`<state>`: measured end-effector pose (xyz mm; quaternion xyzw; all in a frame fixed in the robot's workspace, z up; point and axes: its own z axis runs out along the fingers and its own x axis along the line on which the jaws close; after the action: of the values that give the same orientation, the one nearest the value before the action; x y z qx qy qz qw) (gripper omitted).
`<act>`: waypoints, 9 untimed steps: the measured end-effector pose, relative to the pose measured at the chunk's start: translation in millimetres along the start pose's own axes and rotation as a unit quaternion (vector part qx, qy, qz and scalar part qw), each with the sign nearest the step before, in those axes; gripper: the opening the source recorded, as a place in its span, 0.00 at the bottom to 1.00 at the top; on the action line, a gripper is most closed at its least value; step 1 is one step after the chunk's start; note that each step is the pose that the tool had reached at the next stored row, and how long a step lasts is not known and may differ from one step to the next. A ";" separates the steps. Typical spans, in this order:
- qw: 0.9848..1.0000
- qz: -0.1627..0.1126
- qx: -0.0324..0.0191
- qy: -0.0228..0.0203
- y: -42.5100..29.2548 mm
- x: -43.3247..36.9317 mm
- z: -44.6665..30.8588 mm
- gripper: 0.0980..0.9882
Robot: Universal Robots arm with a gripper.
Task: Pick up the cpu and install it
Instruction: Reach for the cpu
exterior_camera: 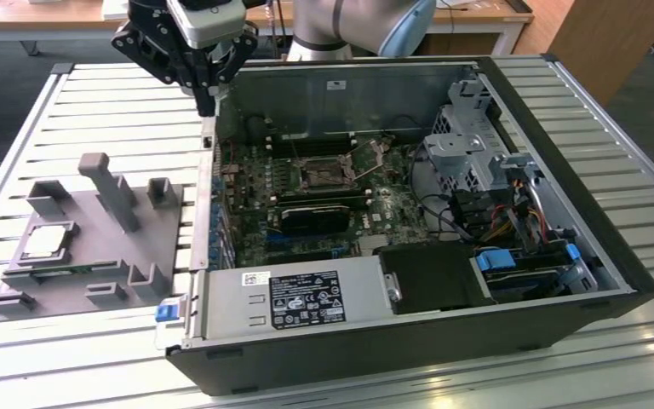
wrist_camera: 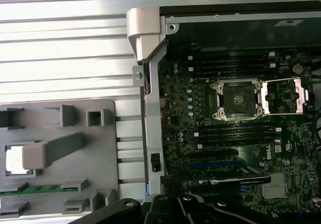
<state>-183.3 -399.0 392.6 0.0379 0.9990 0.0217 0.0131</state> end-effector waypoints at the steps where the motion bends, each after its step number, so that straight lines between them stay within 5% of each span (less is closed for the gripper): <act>1: 1.000 0.000 0.000 0.000 0.0 0.6 0.0 0.01; 9: 1.000 0.000 0.000 0.000 -0.4 4.8 0.0 0.01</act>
<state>-188.1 -398.9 392.5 0.0379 0.9990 0.0217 0.0130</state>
